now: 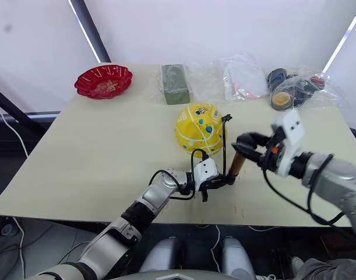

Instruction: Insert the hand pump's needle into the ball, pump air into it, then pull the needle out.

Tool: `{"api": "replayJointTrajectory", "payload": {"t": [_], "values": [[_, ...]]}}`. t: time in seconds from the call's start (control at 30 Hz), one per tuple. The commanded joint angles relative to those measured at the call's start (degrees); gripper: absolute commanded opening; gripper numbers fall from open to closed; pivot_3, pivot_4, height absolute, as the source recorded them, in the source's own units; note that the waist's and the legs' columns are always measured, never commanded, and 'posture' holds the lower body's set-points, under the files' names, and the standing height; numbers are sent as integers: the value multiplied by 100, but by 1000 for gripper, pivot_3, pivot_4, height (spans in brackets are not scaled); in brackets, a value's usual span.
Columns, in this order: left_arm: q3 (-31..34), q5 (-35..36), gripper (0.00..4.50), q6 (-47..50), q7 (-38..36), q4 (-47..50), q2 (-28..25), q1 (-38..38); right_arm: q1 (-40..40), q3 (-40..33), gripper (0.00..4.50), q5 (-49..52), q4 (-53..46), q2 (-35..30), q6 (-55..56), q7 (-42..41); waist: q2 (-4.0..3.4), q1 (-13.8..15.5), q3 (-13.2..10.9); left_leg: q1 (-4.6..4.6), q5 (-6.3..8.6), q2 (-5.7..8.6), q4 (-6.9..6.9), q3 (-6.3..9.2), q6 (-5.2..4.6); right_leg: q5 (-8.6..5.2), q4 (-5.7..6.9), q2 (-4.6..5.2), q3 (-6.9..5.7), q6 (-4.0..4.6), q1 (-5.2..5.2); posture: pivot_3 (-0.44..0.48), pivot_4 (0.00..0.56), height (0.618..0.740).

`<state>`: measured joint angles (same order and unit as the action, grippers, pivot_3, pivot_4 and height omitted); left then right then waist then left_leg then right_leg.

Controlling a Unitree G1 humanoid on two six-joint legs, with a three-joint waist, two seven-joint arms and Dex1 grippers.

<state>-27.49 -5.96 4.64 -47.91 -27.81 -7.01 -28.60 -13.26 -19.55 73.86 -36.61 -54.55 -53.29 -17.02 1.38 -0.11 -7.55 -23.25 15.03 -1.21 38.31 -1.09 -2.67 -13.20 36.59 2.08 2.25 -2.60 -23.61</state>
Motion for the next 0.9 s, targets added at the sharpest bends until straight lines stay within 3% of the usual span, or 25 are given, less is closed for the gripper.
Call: {"api": "replayJointTrajectory", "payload": {"t": [0.03,0.2,0.6,0.73,0.9], "values": [[-86,-146,364,215,-121,-399,-189,221,-396,-823,2019,500,96,-471,-36,373,0,1,-1,-5,0,0,1,1,0,0,-4,0,0,0,-2,0,150,740],[-85,-145,364,211,-128,-444,-179,203,-536,-270,2019,585,324,-651,-270,600,6,-1,-6,-10,1,-1,4,-2,-1,1,-7,13,3,0,-6,0,150,740],[-46,-147,364,243,-18,-364,-124,262,917,2150,2018,-2432,849,748,877,-155,46,-20,29,25,2,-8,-2,0,-3,-1,-10,15,-2,2,23,0,150,740],[-33,-152,364,234,4,-373,-137,261,953,1952,2018,-2674,768,957,1208,-401,46,-47,46,52,3,-10,-3,-1,-3,-8,-10,15,-6,-11,41,0,150,740],[-32,-161,364,200,3,-412,-160,272,430,906,2018,-1879,257,685,955,-452,22,-49,27,48,3,-13,1,1,-3,-4,-8,20,-7,-7,39,0,150,740]]}}
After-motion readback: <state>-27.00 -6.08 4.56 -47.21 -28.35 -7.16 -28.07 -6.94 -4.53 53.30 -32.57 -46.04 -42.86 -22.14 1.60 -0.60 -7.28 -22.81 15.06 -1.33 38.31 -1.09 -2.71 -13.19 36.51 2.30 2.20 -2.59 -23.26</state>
